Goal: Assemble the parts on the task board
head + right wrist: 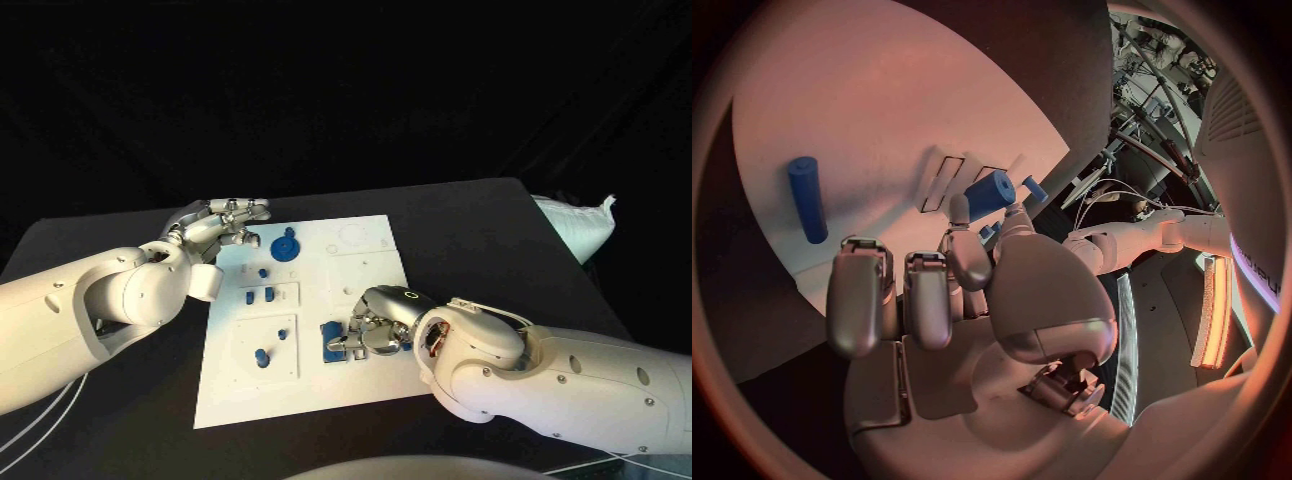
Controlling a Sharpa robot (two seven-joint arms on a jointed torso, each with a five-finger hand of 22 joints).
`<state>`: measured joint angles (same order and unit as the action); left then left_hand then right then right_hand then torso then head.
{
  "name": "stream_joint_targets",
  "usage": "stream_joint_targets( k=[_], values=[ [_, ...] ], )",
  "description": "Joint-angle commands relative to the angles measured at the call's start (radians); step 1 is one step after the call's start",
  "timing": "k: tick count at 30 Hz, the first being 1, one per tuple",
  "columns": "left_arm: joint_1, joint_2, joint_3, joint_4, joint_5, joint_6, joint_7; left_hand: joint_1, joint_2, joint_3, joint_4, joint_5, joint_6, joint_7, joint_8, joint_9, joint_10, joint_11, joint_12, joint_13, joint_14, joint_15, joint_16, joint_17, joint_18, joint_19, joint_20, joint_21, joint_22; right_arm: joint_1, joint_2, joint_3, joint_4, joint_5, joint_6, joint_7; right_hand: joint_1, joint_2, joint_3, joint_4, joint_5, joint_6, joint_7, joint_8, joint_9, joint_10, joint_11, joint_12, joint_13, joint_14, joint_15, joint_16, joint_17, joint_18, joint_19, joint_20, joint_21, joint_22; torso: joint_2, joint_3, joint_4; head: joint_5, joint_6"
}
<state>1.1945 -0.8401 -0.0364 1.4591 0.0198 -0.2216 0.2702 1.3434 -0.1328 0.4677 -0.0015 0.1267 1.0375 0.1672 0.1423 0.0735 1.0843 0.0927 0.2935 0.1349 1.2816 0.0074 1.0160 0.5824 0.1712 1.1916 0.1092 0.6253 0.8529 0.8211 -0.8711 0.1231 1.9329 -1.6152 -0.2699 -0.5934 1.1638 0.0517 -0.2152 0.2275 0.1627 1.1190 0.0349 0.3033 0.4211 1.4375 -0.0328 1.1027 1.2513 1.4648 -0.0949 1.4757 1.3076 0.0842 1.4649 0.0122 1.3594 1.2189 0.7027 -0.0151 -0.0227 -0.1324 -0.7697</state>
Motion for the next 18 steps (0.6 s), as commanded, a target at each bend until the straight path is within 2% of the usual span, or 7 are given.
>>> stream_joint_targets(
  k=[1, 4, 12, 18],
  values=[
    [0.0, 0.001, 0.0, 0.001, -0.008, 0.02, 0.002, -0.003, 0.008, -0.008, 0.0, 0.0, -0.006, 0.002, 0.004, -0.001, -0.007, 0.003, 0.006, -0.001, -0.002, 0.002, -0.002, -0.001, 0.011, 0.009, 0.0, -0.004, -0.001, -0.001, 0.001, 0.0, 0.0, -0.009, 0.008, 0.012, 0.038, 0.002, 0.008, -0.019, -0.012, -0.004, 0.005, -0.004, 0.003, 0.005, -0.002, -0.003, 0.001, 0.074, -0.005, 0.004, 0.084, -0.014, 0.004, -0.004, 0.004, 0.003, 0.0, -0.0011, 0.0017, -0.001, -0.002],
    [0.0, 0.001, 0.0, 0.002, -0.008, 0.02, 0.002, -0.003, 0.008, -0.008, 0.0, 0.0, -0.006, 0.002, 0.004, -0.001, -0.007, 0.003, 0.006, -0.001, -0.002, 0.002, -0.002, -0.001, 0.011, 0.009, 0.0, -0.004, -0.001, -0.001, 0.004, 0.0, -0.006, -0.012, 0.015, 0.01, 0.072, 0.007, 0.021, -0.039, -0.036, -0.004, 0.005, -0.005, 0.006, 0.006, -0.002, -0.001, 0.005, 0.075, -0.005, 0.005, 0.087, -0.014, 0.005, -0.004, 0.006, 0.007, 0.001, -0.0017, 0.0019, 0.0, -0.004],
    [0.0, -0.001, 0.0, 0.005, -0.008, 0.02, 0.002, -0.003, 0.008, -0.008, 0.0, 0.0, -0.006, 0.002, 0.004, -0.001, -0.007, 0.003, 0.006, -0.001, -0.002, 0.002, -0.002, -0.001, 0.011, 0.009, 0.0, -0.004, -0.001, -0.001, 0.013, 0.0, -0.021, -0.023, 0.016, 0.007, 0.095, 0.02, 0.035, -0.052, -0.04, -0.003, 0.005, -0.006, 0.008, 0.008, -0.003, 0.001, 0.009, 0.075, -0.005, 0.006, 0.088, -0.015, 0.005, -0.004, 0.007, 0.009, -0.001, -0.0013, 0.0025, 0.002, -0.008],
    [0.0, -0.003, 0.0, 0.004, -0.009, 0.02, 0.002, -0.003, 0.008, -0.008, 0.0, 0.0, -0.007, 0.003, 0.004, -0.001, -0.008, 0.003, 0.006, -0.001, -0.003, 0.002, -0.002, -0.001, 0.011, 0.009, 0.0, -0.005, -0.001, -0.001, -0.003, 0.0, -0.005, -0.02, -0.029, 0.019, 0.088, 0.016, 0.031, -0.049, -0.036, -0.006, 0.007, -0.009, 0.008, 0.005, -0.001, -0.006, 0.005, 0.075, -0.005, 0.005, 0.087, -0.014, 0.004, -0.004, 0.006, 0.007, -0.001, -0.0003, -0.0005, 0.004, -0.005]
  ],
)
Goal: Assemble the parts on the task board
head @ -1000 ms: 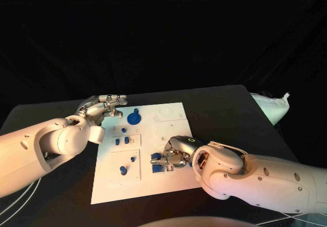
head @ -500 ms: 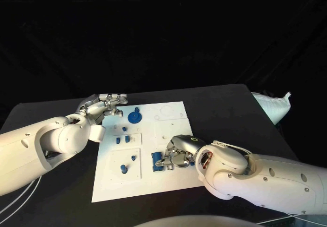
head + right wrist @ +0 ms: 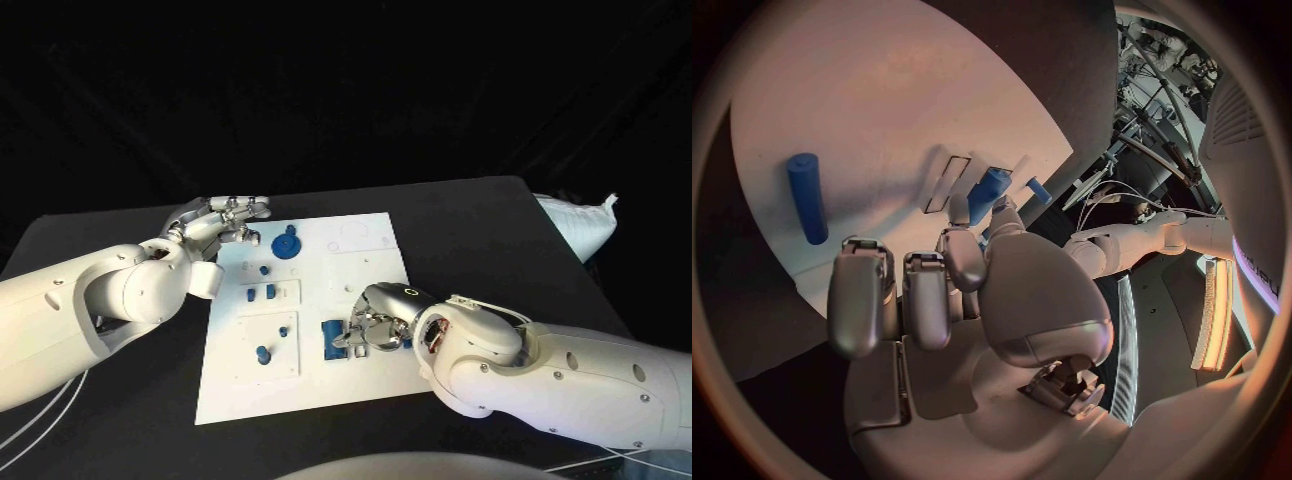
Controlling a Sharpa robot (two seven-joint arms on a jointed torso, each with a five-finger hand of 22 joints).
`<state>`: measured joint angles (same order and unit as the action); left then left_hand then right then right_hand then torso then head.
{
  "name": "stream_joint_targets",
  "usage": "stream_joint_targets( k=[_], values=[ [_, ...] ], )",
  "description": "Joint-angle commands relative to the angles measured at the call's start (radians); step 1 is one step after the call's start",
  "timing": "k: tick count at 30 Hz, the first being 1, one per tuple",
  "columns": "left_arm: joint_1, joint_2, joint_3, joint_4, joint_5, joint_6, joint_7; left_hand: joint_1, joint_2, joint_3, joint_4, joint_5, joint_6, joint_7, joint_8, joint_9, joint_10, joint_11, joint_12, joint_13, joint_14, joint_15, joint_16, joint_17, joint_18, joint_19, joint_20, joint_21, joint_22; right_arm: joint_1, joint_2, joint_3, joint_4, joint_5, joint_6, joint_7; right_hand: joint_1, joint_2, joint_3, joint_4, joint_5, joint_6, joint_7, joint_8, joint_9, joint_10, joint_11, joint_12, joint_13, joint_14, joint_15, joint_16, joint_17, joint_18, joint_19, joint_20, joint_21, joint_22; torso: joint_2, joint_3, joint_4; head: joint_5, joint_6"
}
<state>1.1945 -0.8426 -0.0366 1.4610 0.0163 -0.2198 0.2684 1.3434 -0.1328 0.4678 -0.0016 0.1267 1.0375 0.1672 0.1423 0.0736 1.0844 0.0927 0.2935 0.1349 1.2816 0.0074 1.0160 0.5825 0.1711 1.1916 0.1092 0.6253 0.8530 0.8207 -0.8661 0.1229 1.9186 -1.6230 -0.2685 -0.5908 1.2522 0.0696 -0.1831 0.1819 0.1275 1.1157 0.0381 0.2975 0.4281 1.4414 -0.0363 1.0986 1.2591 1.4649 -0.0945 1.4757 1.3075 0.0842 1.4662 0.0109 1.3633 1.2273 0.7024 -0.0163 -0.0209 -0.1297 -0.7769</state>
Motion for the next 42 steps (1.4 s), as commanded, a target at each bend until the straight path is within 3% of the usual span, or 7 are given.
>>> stream_joint_targets(
  k=[1, 8, 12, 17, 21, 31, 42],
  values=[
    [0.0, 0.0, 0.001, 0.002, -0.005, 0.018, 0.004, -0.003, 0.009, -0.008, 0.0, 0.0, -0.007, 0.003, 0.004, -0.001, -0.008, 0.003, 0.006, -0.001, -0.003, 0.002, -0.002, -0.002, 0.011, 0.009, 0.001, -0.005, -0.002, -0.001, -0.017, 0.0, 0.016, -0.006, -0.05, 0.024, -0.002, -0.004, -0.002, -0.002, 0.002, -0.005, 0.004, -0.005, 0.001, 0.0, 0.003, -0.006, -0.005, 0.074, -0.005, 0.004, 0.085, -0.014, 0.002, -0.003, 0.0, -0.004, -0.001, 0.0012, -0.0028, 0.001, 0.003],
    [0.0, -0.002, 0.001, 0.001, -0.005, 0.017, 0.005, -0.003, 0.009, -0.008, 0.0, 0.0, -0.007, 0.003, 0.004, -0.001, -0.008, 0.003, 0.006, -0.001, -0.003, 0.002, -0.002, -0.002, 0.011, 0.009, 0.001, -0.005, -0.002, 0.008, -0.119, 0.003, 0.073, 0.047, -0.132, 0.061, 0.016, -0.013, 0.003, -0.01, 0.047, -0.047, 0.021, -0.038, -0.008, -0.008, 0.016, -0.02, -0.008, 0.074, 0.005, 0.003, 0.085, -0.013, -0.002, 0.002, -0.005, -0.01, -0.005, 0.0002, -0.0104, -0.002, 0.008],
    [0.0, -0.002, 0.0, -0.001, -0.005, 0.016, 0.006, -0.003, 0.009, -0.008, 0.0, 0.0, -0.007, 0.003, 0.004, -0.001, -0.008, 0.003, 0.006, -0.001, -0.003, 0.002, -0.002, -0.002, 0.011, 0.009, 0.001, -0.005, -0.002, 0.021, -0.181, 0.004, 0.096, 0.017, -0.095, 0.055, 0.083, -0.013, 0.033, -0.049, 0.12, -0.061, 0.025, -0.06, -0.017, -0.023, 0.019, -0.046, -0.02, 0.074, 0.007, 0.005, 0.09, -0.012, -0.004, 0.005, -0.007, -0.013, -0.007, 0.0012, -0.0167, 0.001, 0.01],
    [0.0, -0.003, 0.0, -0.001, -0.005, 0.017, 0.007, -0.003, 0.009, -0.008, 0.0, 0.0, -0.007, 0.003, 0.004, -0.001, -0.008, 0.003, 0.006, -0.001, -0.003, 0.002, -0.002, -0.002, 0.011, 0.009, 0.001, -0.005, -0.002, 0.026, -0.232, 0.004, 0.102, -0.024, -0.042, 0.034, 0.107, -0.018, 0.06, -0.058, 0.097, -0.066, 0.033, -0.085, -0.032, -0.036, 0.025, -0.076, -0.037, 0.075, 0.013, 0.007, 0.095, -0.013, -0.005, 0.009, -0.006, -0.009, -0.007, 0.0032, -0.0219, 0.003, 0.014],
    [0.0, -0.003, 0.0, -0.002, -0.005, 0.018, 0.007, -0.003, 0.009, -0.008, 0.0, 0.0, -0.007, 0.003, 0.004, -0.001, -0.008, 0.003, 0.006, -0.001, -0.003, 0.002, -0.002, -0.002, 0.011, 0.009, 0.001, -0.005, -0.002, 0.026, -0.253, 0.004, 0.099, -0.045, -0.023, 0.025, 0.095, -0.021, 0.069, -0.046, 0.086, -0.061, 0.037, -0.098, -0.044, -0.035, 0.028, -0.081, -0.038, 0.075, 0.016, 0.007, 0.096, -0.013, -0.005, 0.012, -0.007, -0.009, -0.007, 0.0035, -0.0218, 0.0, 0.016],
    [-0.002, -0.002, 0.0, -0.003, -0.005, 0.02, 0.007, -0.003, 0.009, -0.008, 0.0, 0.0, -0.007, 0.003, 0.004, -0.001, -0.008, 0.003, 0.006, -0.001, -0.003, 0.002, -0.002, -0.002, 0.011, 0.009, 0.001, -0.005, -0.002, 0.015, -0.246, 0.004, 0.071, -0.091, 0.056, 0.01, 0.05, -0.035, 0.09, 0.002, 0.071, -0.013, 0.027, -0.104, -0.052, -0.029, 0.022, -0.082, -0.036, 0.074, 0.012, 0.004, 0.092, -0.012, -0.006, 0.011, -0.009, -0.01, -0.007, 0.0016, -0.0168, -0.005, 0.016],
    [-0.003, -0.004, 0.0, -0.002, -0.005, 0.024, 0.007, -0.003, 0.009, -0.008, 0.0, 0.0, -0.007, 0.003, 0.004, -0.001, -0.008, 0.003, 0.006, -0.001, -0.003, 0.002, -0.002, -0.002, 0.011, 0.009, 0.001, -0.005, -0.002, -0.001, -0.204, 0.004, 0.036, -0.118, 0.094, 0.003, 0.004, -0.066, 0.089, 0.05, 0.076, -0.005, 0.028, -0.113, -0.05, -0.027, 0.023, -0.085, -0.036, 0.073, 0.013, 0.002, 0.091, -0.011, -0.008, 0.011, -0.012, -0.013, -0.007, 0.0004, -0.0155, 0.0, 0.013]
  ],
)
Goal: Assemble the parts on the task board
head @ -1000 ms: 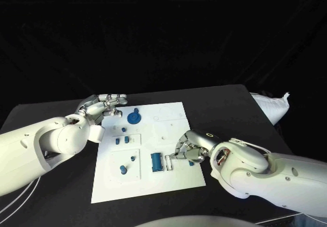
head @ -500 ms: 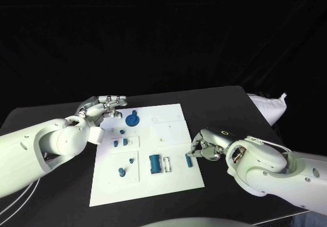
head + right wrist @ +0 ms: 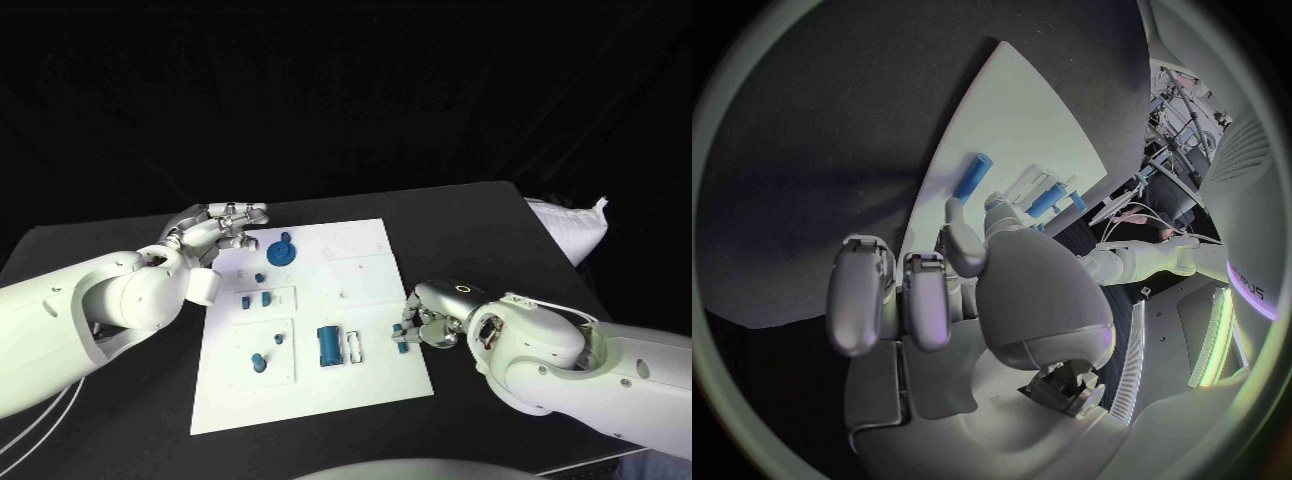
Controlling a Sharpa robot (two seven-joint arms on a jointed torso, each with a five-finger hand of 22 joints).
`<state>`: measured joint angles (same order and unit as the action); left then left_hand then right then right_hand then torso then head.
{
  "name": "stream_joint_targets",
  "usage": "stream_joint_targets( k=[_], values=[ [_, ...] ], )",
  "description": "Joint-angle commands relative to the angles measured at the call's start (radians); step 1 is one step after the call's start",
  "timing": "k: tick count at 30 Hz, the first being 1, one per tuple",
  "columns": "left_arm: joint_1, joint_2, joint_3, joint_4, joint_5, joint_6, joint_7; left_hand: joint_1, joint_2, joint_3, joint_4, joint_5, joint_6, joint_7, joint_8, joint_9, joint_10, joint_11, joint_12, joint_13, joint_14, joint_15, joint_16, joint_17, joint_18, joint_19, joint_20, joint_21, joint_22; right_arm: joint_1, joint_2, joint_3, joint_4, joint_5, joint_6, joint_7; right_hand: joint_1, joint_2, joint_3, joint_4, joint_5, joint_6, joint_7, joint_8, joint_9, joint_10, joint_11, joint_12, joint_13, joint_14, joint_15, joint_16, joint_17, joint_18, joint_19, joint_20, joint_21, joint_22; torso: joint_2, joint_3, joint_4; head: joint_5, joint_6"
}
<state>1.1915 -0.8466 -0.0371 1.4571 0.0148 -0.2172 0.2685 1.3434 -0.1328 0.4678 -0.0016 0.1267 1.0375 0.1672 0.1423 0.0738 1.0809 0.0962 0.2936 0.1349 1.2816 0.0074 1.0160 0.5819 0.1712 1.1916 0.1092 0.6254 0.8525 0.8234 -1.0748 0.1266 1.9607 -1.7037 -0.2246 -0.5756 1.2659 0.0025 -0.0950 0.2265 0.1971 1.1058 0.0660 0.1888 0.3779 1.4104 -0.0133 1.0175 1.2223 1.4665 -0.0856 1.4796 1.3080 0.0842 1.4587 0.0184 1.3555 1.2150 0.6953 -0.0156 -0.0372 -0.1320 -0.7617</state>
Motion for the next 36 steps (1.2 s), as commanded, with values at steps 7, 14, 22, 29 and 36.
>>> stream_joint_targets(
  k=[7, 14, 22, 29, 36],
  values=[
    [0.0, -0.003, 0.001, 0.003, -0.004, 0.022, 0.006, -0.003, 0.009, -0.009, 0.0, 0.0, -0.007, 0.003, 0.004, -0.001, -0.005, 0.0, 0.006, -0.001, -0.003, 0.002, -0.002, -0.001, 0.011, 0.009, 0.001, -0.005, -0.001, -0.008, 0.02, 0.0, -0.021, -0.053, 0.073, -0.021, -0.013, -0.004, 0.0, 0.01, 0.004, 0.006, 0.0, -0.005, 0.001, 0.003, 0.0, -0.005, 0.001, 0.071, 0.004, -0.003, 0.089, -0.011, 0.0, 0.003, -0.004, -0.001, 0.001, 0.0002, -0.0016, 0.006, -0.005],
    [0.0, -0.004, 0.001, 0.004, -0.004, 0.02, 0.005, -0.003, 0.01, -0.009, 0.0, 0.0, -0.008, 0.003, 0.004, -0.001, -0.006, 0.0, 0.007, -0.002, -0.003, 0.002, -0.001, -0.001, 0.011, 0.01, 0.001, -0.006, -0.001, -0.012, 0.035, -0.001, -0.032, -0.11, 0.13, -0.024, -0.004, -0.023, 0.003, 0.011, -0.03, 0.012, -0.002, -0.006, 0.006, 0.002, -0.001, -0.012, -0.002, 0.071, 0.003, -0.004, 0.089, -0.011, -0.001, 0.004, -0.005, -0.002, 0.0, 0.0007, -0.002, 0.01, -0.007],
    [0.0, -0.004, 0.001, 0.005, -0.004, 0.019, 0.006, -0.003, 0.01, -0.01, 0.0, 0.0, -0.008, 0.003, 0.005, -0.001, -0.006, 0.0, 0.008, -0.002, -0.003, 0.003, -0.001, -0.002, 0.011, 0.01, 0.001, -0.006, -0.002, -0.021, 0.062, -0.003, -0.046, -0.195, 0.169, -0.026, 0.056, -0.037, 0.036, -0.018, -0.054, 0.011, -0.002, -0.012, 0.011, -0.002, -0.002, -0.016, -0.002, 0.07, 0.002, -0.008, 0.084, -0.01, -0.003, 0.004, -0.01, -0.006, 0.001, 0.0014, -0.0012, 0.011, -0.009],
    [0.0, -0.004, 0.001, 0.007, -0.004, 0.016, 0.008, -0.003, 0.01, -0.01, 0.0, 0.0, -0.008, 0.003, 0.005, -0.001, -0.006, 0.0, 0.008, -0.002, -0.003, 0.003, -0.001, -0.002, 0.011, 0.01, 0.001, -0.006, -0.002, -0.023, 0.076, -0.004, -0.049, -0.228, 0.201, -0.025, 0.128, -0.029, 0.087, -0.064, -0.086, 0.007, -0.001, -0.025, 0.01, -0.014, -0.002, -0.046, -0.018, 0.07, 0.002, -0.01, 0.083, -0.01, -0.005, 0.003, -0.013, -0.008, 0.001, 0.0004, -0.0021, 0.01, -0.011],
    [0.0, -0.004, 0.001, 0.009, -0.004, 0.015, 0.01, -0.003, 0.011, -0.01, 0.001, 0.0, -0.008, 0.003, 0.005, -0.001, -0.006, 0.0, 0.009, -0.002, -0.003, 0.003, -0.001, -0.001, 0.011, 0.01, 0.001, -0.007, -0.002, -0.024, 0.087, -0.005, -0.05, -0.241, 0.22, -0.025, 0.198, -0.02, 0.162, -0.116, -0.017, 0.013, 0.0, -0.039, 0.005, -0.022, -0.003, -0.062, -0.025, 0.07, 0.0, -0.009, 0.088, -0.01, -0.004, 0.0, -0.012, -0.005, 0.0, 0.0008, -0.0018, 0.009, -0.015]
  ],
)
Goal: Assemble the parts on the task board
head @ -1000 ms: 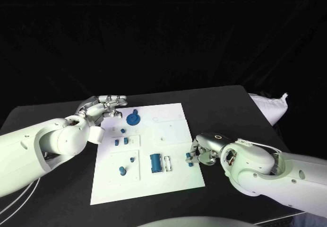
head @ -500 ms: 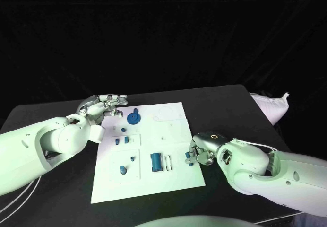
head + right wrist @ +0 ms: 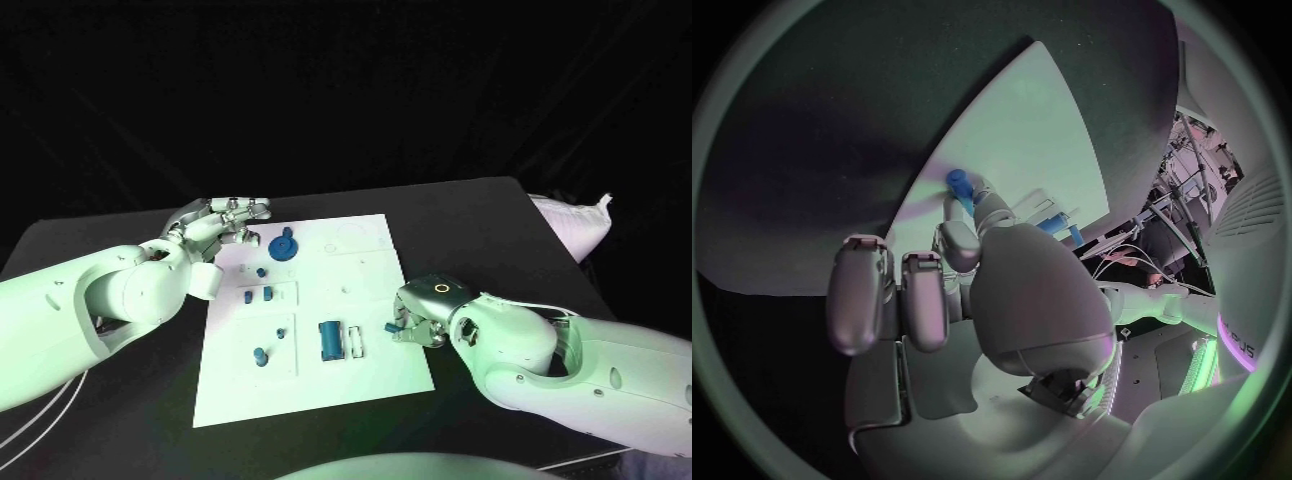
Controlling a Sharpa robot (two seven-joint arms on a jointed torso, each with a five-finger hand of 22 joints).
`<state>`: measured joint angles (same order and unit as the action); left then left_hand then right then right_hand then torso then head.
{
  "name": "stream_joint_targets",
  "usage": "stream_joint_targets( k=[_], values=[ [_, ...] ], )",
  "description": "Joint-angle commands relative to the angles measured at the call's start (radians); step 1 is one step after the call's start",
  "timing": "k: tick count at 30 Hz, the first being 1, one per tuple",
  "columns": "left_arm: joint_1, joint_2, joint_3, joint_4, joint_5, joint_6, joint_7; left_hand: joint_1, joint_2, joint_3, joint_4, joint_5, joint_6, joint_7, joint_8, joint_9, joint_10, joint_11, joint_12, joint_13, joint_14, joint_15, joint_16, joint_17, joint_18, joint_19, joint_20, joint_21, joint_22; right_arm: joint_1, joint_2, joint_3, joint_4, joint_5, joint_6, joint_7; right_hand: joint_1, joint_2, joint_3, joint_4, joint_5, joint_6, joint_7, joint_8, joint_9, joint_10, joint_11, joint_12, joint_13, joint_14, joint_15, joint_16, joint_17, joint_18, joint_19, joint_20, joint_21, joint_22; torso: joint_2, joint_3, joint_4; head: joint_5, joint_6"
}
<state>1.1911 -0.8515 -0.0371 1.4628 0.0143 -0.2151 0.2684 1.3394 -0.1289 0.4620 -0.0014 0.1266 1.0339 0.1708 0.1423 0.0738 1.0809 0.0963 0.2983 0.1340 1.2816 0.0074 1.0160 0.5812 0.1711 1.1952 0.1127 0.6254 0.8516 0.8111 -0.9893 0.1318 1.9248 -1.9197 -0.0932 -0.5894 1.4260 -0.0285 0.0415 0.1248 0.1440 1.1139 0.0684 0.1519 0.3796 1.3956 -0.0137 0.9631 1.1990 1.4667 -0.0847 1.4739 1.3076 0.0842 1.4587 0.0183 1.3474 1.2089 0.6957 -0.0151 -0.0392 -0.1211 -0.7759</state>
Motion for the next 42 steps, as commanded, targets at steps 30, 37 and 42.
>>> stream_joint_targets(
  k=[30, 37, 42],
  values=[
    [0.0, -0.003, 0.001, 0.013, -0.014, 0.012, 0.011, 0.001, 0.007, -0.004, 0.001, 0.001, -0.005, 0.0, 0.005, -0.001, -0.006, 0.0, 0.004, -0.001, -0.003, 0.003, -0.001, -0.001, 0.011, 0.006, -0.002, -0.007, -0.001, -0.011, 0.002, -0.009, 0.063, 0.281, -0.234, -0.022, -0.155, -0.077, 0.388, -0.047, 0.278, 0.015, -0.002, -0.014, 0.041, 0.018, -0.002, -0.005, 0.001, 0.073, 0.0, -0.001, 0.101, -0.013, 0.004, 0.001, 0.004, 0.019, -0.001, -0.0015, 0.0023, 0.005, -0.008],
    [0.0, -0.002, 0.001, 0.016, -0.015, 0.013, 0.011, 0.001, 0.007, -0.004, 0.001, 0.001, -0.005, 0.0, 0.005, -0.001, -0.006, 0.0, 0.004, -0.001, -0.003, 0.003, -0.001, -0.001, 0.011, 0.006, -0.002, -0.007, -0.001, -0.01, 0.015, -0.009, 0.059, 0.334, -0.229, -0.023, -0.167, -0.08, 0.387, -0.046, 0.281, 0.017, -0.004, -0.013, 0.043, 0.021, -0.003, -0.004, 0.002, 0.074, 0.0, 0.001, 0.103, -0.013, 0.004, 0.001, 0.005, 0.02, -0.002, -0.0011, 0.0018, 0.007, -0.006],
    [0.0, -0.001, 0.001, 0.017, -0.016, 0.013, 0.011, 0.001, 0.007, -0.004, 0.001, 0.001, -0.005, 0.0, 0.005, -0.001, -0.006, 0.0, 0.004, -0.001, -0.003, 0.003, -0.001, -0.001, 0.011, 0.006, -0.002, -0.007, -0.001, -0.009, 0.034, -0.009, 0.035, 0.37, -0.203, -0.025, -0.206, -0.081, 0.371, -0.03, 0.304, 0.024, -0.008, -0.009, 0.05, 0.027, -0.006, -0.004, 0.001, 0.075, -0.002, 0.004, 0.108, -0.014, 0.007, -0.001, 0.009, 0.026, -0.001, -0.0007, 0.0011, 0.009, -0.004]
  ],
)
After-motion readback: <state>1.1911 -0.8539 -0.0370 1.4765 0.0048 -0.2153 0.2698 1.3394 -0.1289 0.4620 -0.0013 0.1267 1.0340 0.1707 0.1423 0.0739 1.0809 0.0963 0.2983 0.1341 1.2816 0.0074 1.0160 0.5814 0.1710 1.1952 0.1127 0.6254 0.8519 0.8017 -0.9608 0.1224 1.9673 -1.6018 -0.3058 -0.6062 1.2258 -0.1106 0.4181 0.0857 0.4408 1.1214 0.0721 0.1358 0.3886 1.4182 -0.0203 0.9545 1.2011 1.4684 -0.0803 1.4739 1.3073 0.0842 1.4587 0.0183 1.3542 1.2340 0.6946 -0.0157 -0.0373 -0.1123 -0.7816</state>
